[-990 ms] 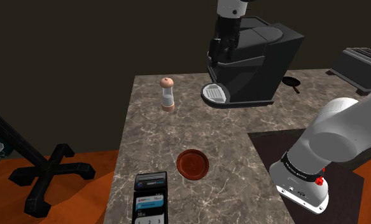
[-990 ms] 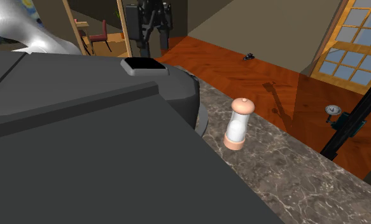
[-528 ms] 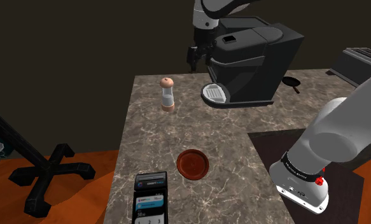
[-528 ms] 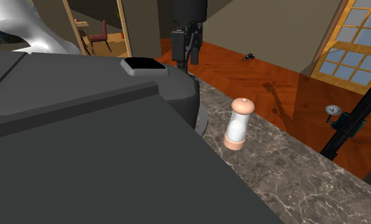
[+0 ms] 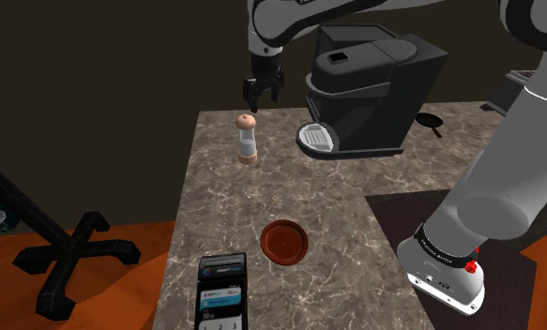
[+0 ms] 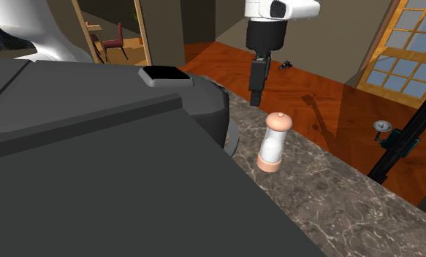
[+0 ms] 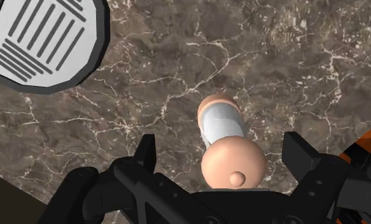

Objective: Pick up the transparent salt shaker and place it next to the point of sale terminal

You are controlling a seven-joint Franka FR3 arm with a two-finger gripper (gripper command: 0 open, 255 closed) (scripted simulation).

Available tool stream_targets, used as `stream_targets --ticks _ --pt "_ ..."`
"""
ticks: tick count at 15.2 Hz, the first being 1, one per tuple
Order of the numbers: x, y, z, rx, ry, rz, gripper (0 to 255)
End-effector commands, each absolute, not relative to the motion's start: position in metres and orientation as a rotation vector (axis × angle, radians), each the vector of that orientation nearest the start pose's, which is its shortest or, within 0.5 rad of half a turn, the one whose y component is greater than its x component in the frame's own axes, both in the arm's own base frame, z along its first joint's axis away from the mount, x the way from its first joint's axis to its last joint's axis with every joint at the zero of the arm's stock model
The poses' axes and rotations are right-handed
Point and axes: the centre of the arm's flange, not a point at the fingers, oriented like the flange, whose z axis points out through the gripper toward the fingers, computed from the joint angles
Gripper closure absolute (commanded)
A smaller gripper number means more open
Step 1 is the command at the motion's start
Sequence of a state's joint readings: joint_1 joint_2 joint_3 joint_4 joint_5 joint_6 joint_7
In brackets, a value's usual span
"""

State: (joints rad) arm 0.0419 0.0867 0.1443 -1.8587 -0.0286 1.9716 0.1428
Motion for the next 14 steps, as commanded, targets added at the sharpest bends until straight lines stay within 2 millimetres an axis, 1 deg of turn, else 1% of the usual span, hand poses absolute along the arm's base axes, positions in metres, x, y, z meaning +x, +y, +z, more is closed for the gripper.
stream_targets --ticks 1,6,7,13,14 --pt "0.599 0.112 0.461 -3.15 -0.094 -0.056 0" --pt "0.654 0.134 0.436 -3.152 -0.119 -0.077 0" --pt "0.657 0.136 0.434 -3.152 -0.12 -0.079 0" --pt "0.658 0.135 0.403 -3.152 -0.12 -0.079 0" --pt "0.659 0.135 0.394 -3.152 -0.12 -0.079 0"
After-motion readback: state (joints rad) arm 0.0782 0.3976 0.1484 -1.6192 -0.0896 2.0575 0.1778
